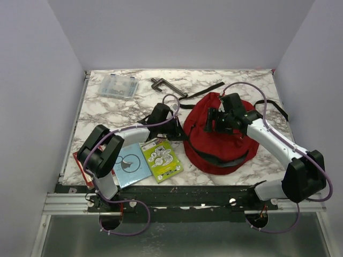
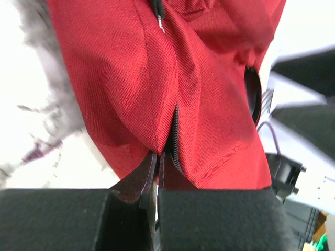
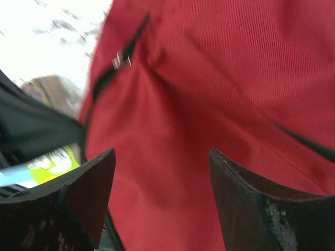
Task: Pack the student bag
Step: Unzip the student bag at the center of the board, then pick up the book from the center of the board.
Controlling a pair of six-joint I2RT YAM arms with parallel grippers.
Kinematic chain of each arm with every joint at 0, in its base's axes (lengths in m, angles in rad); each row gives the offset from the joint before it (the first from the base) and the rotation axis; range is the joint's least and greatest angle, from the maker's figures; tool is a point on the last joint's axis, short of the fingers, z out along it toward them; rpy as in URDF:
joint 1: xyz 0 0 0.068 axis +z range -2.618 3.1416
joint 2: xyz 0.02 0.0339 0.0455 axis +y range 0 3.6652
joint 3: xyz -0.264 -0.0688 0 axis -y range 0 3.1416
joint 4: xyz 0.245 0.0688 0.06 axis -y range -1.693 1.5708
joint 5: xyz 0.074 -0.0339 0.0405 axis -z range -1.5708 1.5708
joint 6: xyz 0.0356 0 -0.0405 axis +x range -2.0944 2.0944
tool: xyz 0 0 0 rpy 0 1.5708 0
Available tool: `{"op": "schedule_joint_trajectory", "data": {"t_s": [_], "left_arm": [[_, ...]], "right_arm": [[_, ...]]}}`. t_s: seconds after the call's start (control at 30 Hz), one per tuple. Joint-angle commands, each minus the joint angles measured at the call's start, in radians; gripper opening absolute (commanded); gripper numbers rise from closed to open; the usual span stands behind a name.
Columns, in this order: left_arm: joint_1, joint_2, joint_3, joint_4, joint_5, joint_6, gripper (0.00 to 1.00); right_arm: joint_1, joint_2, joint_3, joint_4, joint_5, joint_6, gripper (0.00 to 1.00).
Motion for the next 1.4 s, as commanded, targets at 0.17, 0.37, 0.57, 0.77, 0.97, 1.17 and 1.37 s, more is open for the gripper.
{"op": "schedule_joint_trajectory", "data": {"t_s": [0.17, 0.37, 0.57, 0.77, 0.97, 1.17, 1.37], "left_arm": [[0.086, 0.094, 0.218, -0.121, -0.025, 0.070, 0.00], [0.087, 0.019, 0.192, -0.166, -0.043, 0.119, 0.15], [0.087, -0.117, 0.105, -0.218, -0.078, 0.162, 0.47], [0.087, -0.447, -0.138, -0.285, -0.209, 0.197, 0.70], [0.087, -0.818, -0.409, -0.368, -0.395, 0.090, 0.72], [0.088, -0.958, -0.580, -0.354, -0.467, -0.009, 0.67], [0.087, -0.889, -0.595, -0.363, -0.431, -0.014, 0.68]], "right_arm": [[0.282, -0.080, -0.009, -0.172, 0.312, -0.149, 0.82], [0.421, -0.018, 0.051, -0.215, 0.580, -0.148, 0.83], [0.457, -0.063, 0.068, -0.205, 0.554, -0.129, 0.84], [0.473, -0.107, -0.002, 0.068, 0.122, 0.153, 0.86], [0.536, -0.005, -0.103, 0.372, -0.061, 0.336, 0.86], [0.538, 0.097, -0.118, 0.392, -0.012, 0.381, 0.79], [0.538, 0.188, -0.135, 0.364, 0.019, 0.388, 0.77]]}}
